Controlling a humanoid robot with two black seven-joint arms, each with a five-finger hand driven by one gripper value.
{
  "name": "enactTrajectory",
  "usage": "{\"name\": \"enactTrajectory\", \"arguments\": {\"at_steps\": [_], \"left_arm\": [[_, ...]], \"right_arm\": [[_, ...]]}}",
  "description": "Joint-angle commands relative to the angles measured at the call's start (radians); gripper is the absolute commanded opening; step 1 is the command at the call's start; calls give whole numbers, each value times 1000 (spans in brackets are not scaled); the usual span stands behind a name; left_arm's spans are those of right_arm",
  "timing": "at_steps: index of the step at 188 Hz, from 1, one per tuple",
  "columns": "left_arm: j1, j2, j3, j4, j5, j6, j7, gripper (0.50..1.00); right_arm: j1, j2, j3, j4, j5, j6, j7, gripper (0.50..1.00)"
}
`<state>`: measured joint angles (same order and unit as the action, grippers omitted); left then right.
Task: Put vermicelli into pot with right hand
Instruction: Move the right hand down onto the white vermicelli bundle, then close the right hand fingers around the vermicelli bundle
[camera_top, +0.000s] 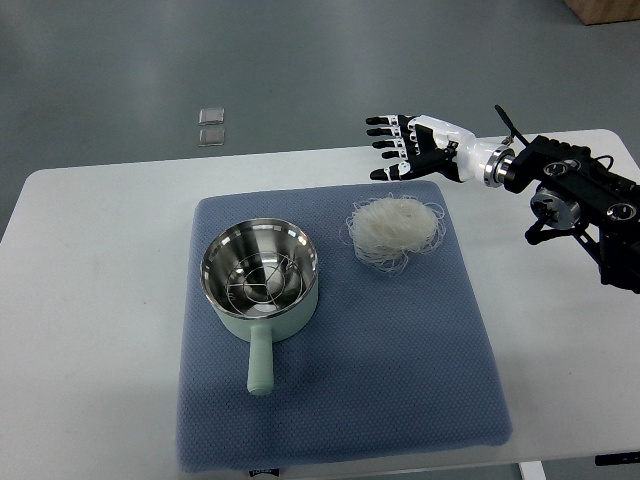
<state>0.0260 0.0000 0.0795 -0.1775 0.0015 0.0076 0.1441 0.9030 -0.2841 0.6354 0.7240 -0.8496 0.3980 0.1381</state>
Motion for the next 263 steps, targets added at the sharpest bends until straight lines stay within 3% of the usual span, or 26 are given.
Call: {"name": "enactTrajectory", "arguments": {"at_steps": [1, 47, 94, 146, 235, 249, 256, 263], "left_arm": [[0, 0, -1, 0, 0, 0, 0, 1000], [0, 0, 0, 0, 0, 0, 0, 1000], [0, 0, 0, 0, 0, 0, 0, 1000], [0, 0, 0, 0, 0, 0, 0, 1000], [0, 0, -1, 0, 0, 0, 0, 1000], [0, 0, 0, 1, 0, 0, 0, 1000], [0, 0, 0, 0, 0, 0, 0, 1000], [0, 0, 0, 0, 0, 0, 0, 1000]], "right_arm": [[7, -4, 0, 11, -177, 2, 11, 926], [37, -33, -95, 40, -456, 4, 35, 926], [165, -63, -362, 64, -480, -8, 35, 926], [182, -46, -480, 52, -499, -108, 34, 926], [160, -14, -502, 37, -520, -163, 35, 915], [149, -7, -502, 37, -520, -169, 35, 885], [149, -7, -500, 37, -520, -169, 35, 809], [148, -7, -499, 37, -520, -171, 35, 766]]}}
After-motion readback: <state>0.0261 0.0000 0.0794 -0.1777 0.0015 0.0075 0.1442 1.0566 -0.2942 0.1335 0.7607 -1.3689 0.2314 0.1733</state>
